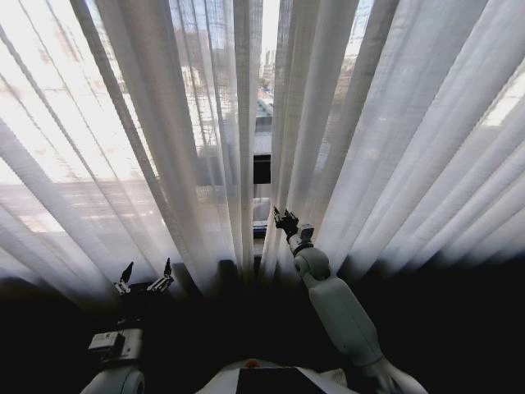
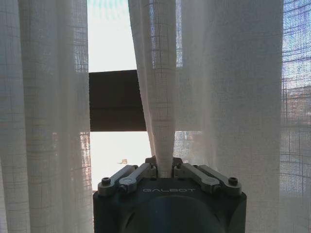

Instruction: Open the curtains by pulling them apart, changing their state from closed to fully open.

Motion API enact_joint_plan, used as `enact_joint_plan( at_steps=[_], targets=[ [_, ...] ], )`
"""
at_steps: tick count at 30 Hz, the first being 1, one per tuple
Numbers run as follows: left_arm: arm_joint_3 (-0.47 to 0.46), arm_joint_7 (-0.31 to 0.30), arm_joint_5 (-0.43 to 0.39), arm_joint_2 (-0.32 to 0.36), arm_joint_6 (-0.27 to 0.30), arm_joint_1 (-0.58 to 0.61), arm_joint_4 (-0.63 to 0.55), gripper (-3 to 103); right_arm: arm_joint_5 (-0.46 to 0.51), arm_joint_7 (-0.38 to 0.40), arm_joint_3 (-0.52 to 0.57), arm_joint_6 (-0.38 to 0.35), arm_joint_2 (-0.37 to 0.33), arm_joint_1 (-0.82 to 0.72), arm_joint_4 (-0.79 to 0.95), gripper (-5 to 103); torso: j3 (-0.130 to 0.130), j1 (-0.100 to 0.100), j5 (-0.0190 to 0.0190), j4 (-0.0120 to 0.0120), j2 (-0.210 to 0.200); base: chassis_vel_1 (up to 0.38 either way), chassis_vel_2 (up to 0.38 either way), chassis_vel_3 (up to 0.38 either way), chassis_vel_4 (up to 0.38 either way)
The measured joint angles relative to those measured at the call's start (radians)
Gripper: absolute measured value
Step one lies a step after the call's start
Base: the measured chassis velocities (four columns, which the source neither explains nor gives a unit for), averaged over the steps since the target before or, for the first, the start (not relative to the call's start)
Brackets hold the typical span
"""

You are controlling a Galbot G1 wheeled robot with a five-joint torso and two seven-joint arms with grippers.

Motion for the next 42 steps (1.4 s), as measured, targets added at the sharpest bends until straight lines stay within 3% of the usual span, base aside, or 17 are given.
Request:
enact_joint_plan(
  at_steps=[2,5,8,22,42],
  targets=[
    [0.000,0.000,0.000,0.000,0.000,0.000,-0.001,100,0.001,0.001,0.000,0.000,-0.002,-0.001,0.007,14,0.000,0.000,0.0000,0.0000,0.000,0.000,0.000,0.000,0.000],
    [0.001,0.001,0.000,0.000,0.000,0.000,-0.002,100,0.004,0.009,0.000,-0.001,-0.010,-0.005,0.031,2,0.000,0.000,0.0001,0.0000,0.000,0.000,0.000,0.000,0.000],
    [0.004,0.001,0.002,0.000,0.000,0.000,-0.002,100,0.013,0.016,0.001,-0.002,-0.020,-0.011,0.056,1,0.000,0.000,0.0000,0.0000,0.000,0.000,0.000,0.000,0.000],
    [0.014,0.006,0.004,0.005,0.000,0.007,-0.013,100,0.023,0.026,0.020,-0.024,-0.077,-0.104,0.176,0,0.000,0.000,0.0001,0.0000,0.000,0.000,0.000,0.000,0.000],
    [0.029,0.031,0.013,0.009,-0.014,0.007,-0.007,100,0.029,0.036,0.065,-0.043,-0.076,-0.186,0.229,0,0.000,0.000,0.0000,0.0000,0.000,0.000,0.000,0.000,0.000]
  ],
)
